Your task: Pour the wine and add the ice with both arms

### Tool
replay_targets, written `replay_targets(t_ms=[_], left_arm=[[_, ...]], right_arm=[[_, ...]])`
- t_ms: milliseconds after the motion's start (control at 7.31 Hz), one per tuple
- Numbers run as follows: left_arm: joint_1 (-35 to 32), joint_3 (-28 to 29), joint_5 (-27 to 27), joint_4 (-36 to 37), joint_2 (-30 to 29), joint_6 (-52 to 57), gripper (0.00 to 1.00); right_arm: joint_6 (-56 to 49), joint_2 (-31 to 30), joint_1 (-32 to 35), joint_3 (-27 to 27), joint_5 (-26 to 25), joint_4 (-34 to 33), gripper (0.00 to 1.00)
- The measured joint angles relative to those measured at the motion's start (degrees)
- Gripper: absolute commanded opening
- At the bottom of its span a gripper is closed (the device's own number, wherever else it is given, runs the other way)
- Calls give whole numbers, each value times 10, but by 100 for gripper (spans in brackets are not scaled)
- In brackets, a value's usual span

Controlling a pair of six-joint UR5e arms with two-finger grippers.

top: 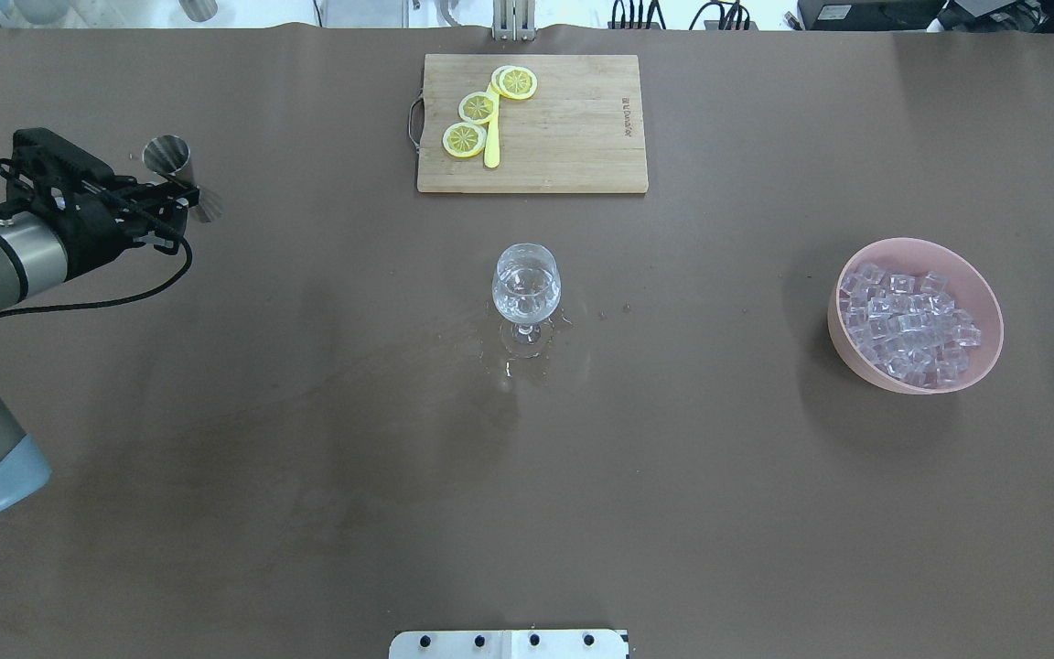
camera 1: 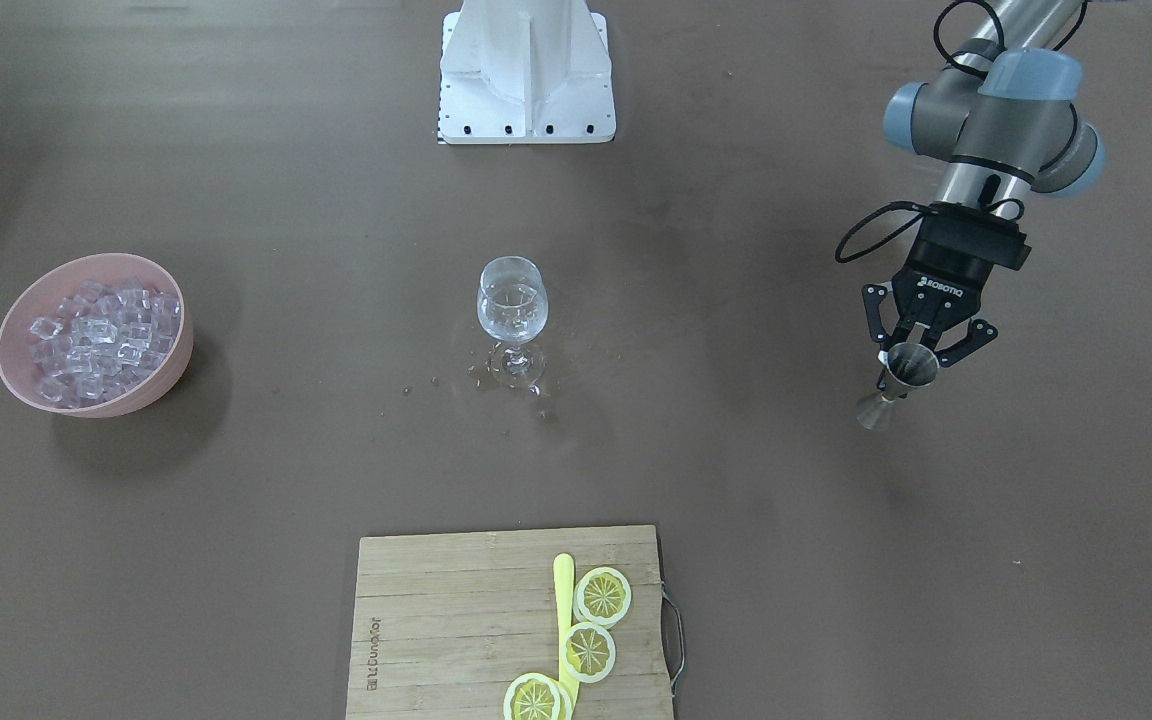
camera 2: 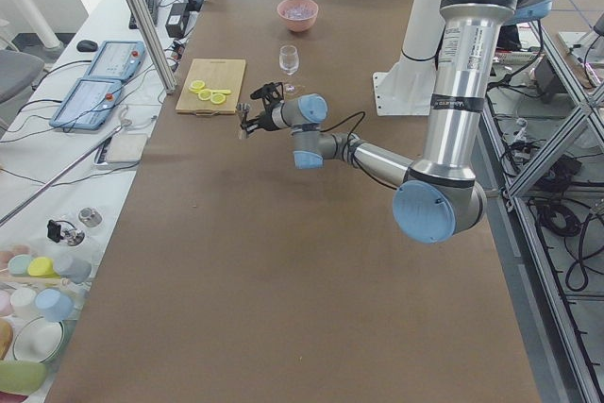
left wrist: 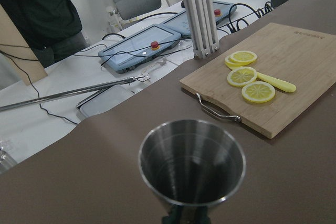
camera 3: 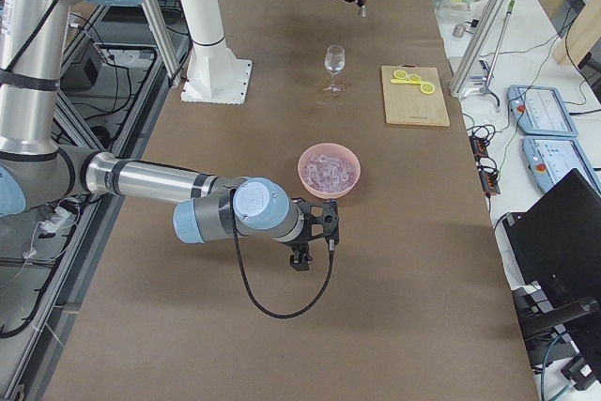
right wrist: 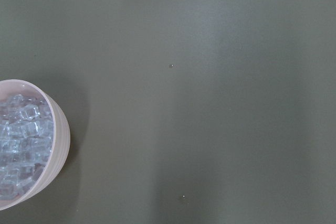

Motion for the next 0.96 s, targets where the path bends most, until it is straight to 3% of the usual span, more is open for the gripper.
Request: replay_targets(t_ms=[410,957], left_arm=[[-17,1,-21,22,55,-84,0],[-14,16,-22,58,55,-128,0]], right_arm=[[0,2,0,1,-9,0,100],[2,0,0,1,-9,0,100]])
